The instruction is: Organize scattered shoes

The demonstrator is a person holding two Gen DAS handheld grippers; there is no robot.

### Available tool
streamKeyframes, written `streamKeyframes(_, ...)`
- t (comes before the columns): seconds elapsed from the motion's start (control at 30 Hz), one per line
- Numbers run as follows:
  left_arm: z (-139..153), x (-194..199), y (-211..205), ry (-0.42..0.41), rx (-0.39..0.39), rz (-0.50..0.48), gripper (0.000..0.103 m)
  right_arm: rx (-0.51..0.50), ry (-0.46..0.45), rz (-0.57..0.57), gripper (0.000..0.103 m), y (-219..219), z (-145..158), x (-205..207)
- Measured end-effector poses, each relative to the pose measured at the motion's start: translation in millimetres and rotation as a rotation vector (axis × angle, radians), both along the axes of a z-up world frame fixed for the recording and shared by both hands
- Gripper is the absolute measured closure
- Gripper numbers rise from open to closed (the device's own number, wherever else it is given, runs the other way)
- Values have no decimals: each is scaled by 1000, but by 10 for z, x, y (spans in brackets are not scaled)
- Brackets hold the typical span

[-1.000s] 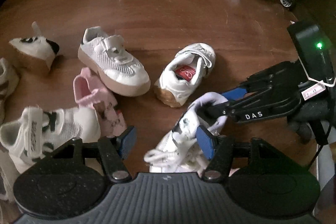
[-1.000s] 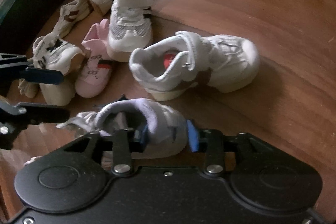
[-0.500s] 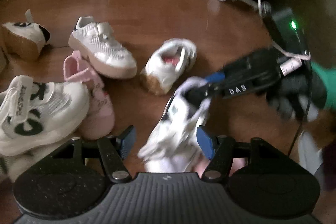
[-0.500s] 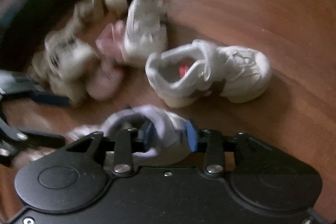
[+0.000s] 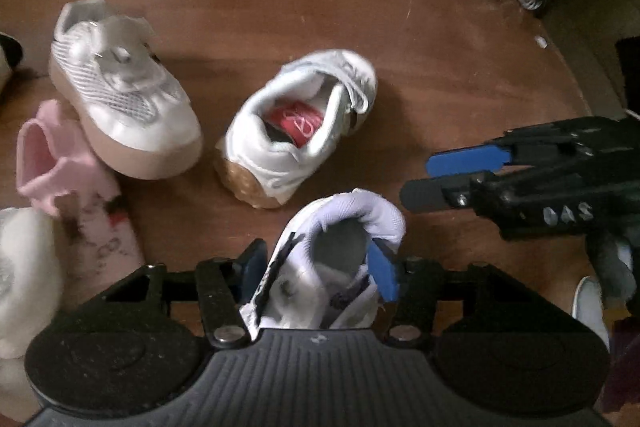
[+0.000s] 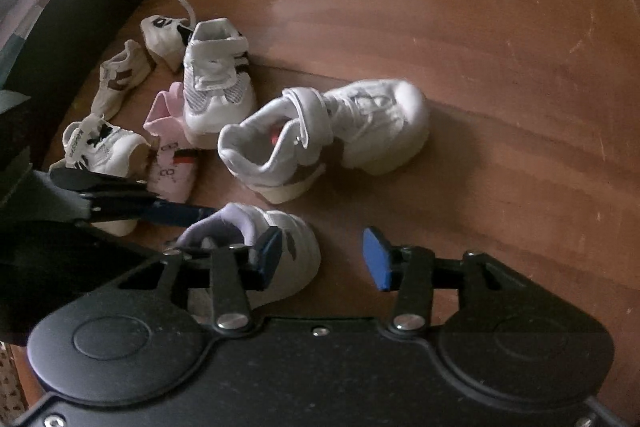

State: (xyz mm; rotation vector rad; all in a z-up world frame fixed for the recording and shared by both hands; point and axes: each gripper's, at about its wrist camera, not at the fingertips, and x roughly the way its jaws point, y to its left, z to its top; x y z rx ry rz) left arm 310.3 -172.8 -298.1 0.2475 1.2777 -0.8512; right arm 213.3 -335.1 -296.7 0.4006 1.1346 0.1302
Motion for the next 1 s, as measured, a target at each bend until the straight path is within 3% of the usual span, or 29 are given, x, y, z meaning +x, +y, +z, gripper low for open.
streamKeyframes(0.1, -7, 10, 84, -11, -11, 50, 78, -14, -16, 22, 49, 43, 18, -29)
streamKeyframes(0.27, 140, -61, 487, -80, -159, 147, 82, -79, -56, 60, 49, 88, 76, -12)
streamKeyframes(0.43, 451, -55, 935, -137, -279, 286, 83, -239, -167, 234, 49, 261, 245, 40)
streamKeyframes(0.53, 707, -69, 1199, -152, -373, 347, 83, -363, -247, 419, 50, 448, 345, 92)
streamKeyframes(0.7, 1008, -226, 1716, -165, -451, 463, 83, -550, -323, 788, 54, 805, 352, 151)
streamKeyframes(0.77, 1092, -292, 1974, -165, -461, 519, 83, -626, -334, 948, 66, 951, 289, 178)
streamKeyframes(0.83, 1113, -396, 2225, -161, -470, 571, 83, -692, -329, 1087, 71, 1072, 182, 205)
streamKeyframes(1.0, 995, -676, 2715, -139, -460, 676, 83, -780, -303, 1284, 72, 1251, -24, 260)
